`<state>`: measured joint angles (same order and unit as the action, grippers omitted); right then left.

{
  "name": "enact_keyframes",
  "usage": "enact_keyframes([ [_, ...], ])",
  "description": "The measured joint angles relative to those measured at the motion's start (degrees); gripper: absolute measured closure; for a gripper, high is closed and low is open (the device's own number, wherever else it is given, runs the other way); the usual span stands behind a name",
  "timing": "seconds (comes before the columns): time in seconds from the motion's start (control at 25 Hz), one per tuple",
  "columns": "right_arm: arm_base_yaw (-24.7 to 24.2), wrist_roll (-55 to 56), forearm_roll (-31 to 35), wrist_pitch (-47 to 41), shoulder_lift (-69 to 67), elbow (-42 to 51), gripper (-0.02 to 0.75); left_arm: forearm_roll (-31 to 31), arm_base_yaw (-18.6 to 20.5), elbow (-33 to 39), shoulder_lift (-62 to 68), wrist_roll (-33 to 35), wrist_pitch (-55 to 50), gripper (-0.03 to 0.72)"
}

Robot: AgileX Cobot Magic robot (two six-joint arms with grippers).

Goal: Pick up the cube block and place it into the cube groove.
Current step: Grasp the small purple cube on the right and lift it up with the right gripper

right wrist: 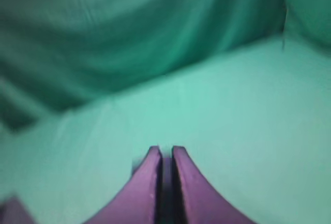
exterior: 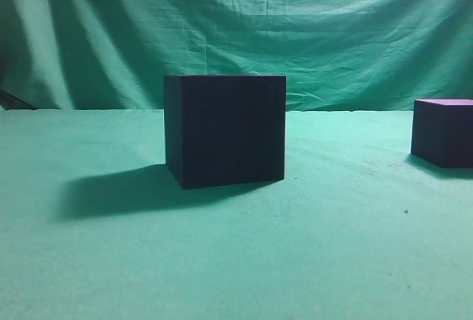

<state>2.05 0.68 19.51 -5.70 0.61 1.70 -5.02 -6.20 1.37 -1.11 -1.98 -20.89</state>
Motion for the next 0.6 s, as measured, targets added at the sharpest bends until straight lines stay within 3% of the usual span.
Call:
enact_keyframes([
  [0.12, 0.0, -1.64, 0.18, 10.63, 0.0, 0.0, 0.69, 0.0, 0.0, 0.0, 0.0, 0.0, 0.0, 0.688],
  [0.2, 0.0, -2.51, 0.18, 12.47, 0.0, 0.0, 0.69, 0.0, 0.0, 0.0, 0.0, 0.0, 0.0, 0.688],
  [0.36, 0.0, -6.7, -1.15, 5.85, -1.25, -2.88, 0.69, 0.0, 0.0, 0.0, 0.0, 0.0, 0.0, 0.688],
  [0.6, 0.0, -14.72, -2.39, -7.57, -14.9, -12.76, 0.69, 0.0, 0.0, 0.0, 0.0, 0.0, 0.0, 0.688],
])
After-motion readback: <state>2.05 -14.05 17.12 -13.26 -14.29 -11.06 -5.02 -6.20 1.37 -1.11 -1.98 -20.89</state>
